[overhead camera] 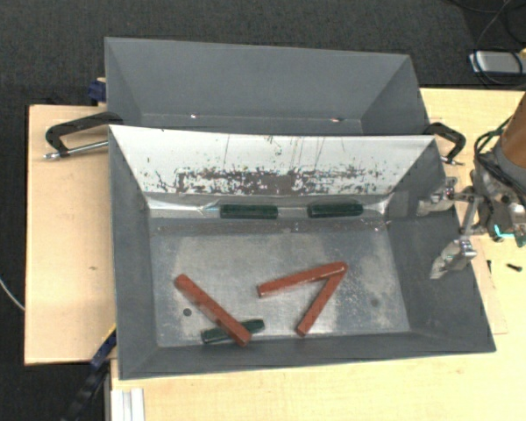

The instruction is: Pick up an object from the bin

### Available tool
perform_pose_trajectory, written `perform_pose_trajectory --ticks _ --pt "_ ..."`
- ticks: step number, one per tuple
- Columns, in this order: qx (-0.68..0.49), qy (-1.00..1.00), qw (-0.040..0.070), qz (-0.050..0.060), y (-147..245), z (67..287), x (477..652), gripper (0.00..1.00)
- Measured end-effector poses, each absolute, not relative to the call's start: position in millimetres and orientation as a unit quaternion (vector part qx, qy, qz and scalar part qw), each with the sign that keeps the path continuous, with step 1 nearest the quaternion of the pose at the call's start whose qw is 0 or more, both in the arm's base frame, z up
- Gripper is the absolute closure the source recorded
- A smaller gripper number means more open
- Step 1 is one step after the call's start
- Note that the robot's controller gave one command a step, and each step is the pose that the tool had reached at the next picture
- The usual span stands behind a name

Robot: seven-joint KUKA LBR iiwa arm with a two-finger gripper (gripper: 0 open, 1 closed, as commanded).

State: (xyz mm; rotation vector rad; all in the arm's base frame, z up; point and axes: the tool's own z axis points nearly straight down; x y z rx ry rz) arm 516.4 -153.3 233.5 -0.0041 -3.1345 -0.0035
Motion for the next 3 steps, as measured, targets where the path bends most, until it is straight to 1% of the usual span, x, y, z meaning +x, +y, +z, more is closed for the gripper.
perform_pose_trajectory --ticks 1,2,3 --pt "0.0 -1.0 -0.001 0.0 -152.5 237.6 518.2 0.0" --pt "0.063 -0.998 -0.002 0.0 -123.3 177.7 513.0 0.0" --pt "0.126 -0.992 0.0 -0.001 -65.4 160.8 509.7 0.0"
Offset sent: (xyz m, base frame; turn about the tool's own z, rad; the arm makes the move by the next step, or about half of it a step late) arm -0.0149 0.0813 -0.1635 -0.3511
